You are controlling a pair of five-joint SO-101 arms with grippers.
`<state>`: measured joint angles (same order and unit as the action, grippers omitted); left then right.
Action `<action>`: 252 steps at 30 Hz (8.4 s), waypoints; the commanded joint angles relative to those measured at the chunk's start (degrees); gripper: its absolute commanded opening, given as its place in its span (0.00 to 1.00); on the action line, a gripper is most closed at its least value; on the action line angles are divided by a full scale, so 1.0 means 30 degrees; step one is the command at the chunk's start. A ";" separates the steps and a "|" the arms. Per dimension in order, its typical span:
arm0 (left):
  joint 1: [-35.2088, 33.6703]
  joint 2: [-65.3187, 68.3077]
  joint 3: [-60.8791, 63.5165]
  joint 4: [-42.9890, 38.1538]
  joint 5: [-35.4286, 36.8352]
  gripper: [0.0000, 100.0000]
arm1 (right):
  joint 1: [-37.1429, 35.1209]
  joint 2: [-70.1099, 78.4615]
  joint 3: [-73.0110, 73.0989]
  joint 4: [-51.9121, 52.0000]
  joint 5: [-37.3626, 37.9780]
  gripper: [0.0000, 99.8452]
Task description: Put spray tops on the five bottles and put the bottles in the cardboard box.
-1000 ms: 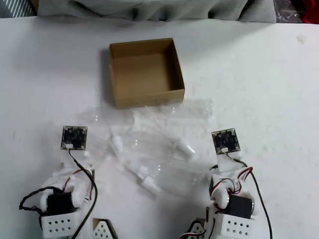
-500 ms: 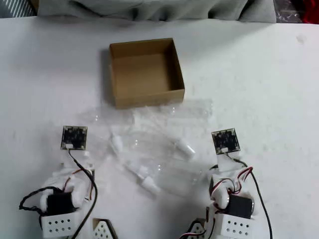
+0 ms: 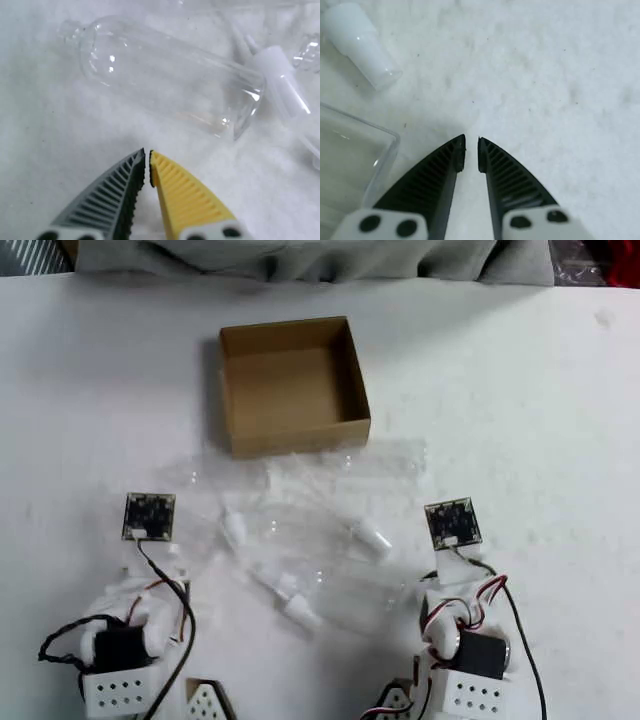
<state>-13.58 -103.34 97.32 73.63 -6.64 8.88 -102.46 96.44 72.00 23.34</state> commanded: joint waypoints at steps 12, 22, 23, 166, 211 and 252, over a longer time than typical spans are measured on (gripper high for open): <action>0.0190 -0.0454 -0.0088 0.0059 -0.0176 0.02 | 0.0103 -0.0103 0.0147 -0.0190 -0.0088 0.02; 0.0190 -0.0454 -0.0088 0.0059 -0.0176 0.02 | 0.0073 -0.0103 0.0147 -0.0190 -0.0088 0.02; 0.0190 -0.0454 -0.0088 0.0059 -0.0176 0.02 | 0.0073 -0.0073 0.0147 -0.0190 -0.0147 0.02; -0.2330 3.1575 -2.1392 -0.5451 1.0198 0.02 | 0.2271 0.0103 -0.6300 -0.1333 0.2667 0.02; -0.3385 2.9407 -1.8491 -0.8908 1.0198 0.02 | -2.2081 2.0586 -1.0608 -0.4967 -0.1582 0.12; -0.3267 2.9465 -1.8286 -0.8879 1.0198 0.02 | 0.1099 2.5363 -2.1832 0.6784 1.9253 0.02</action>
<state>-23.16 -14.73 42.55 48.31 24.31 -3.87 -26.68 33.58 93.10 60.70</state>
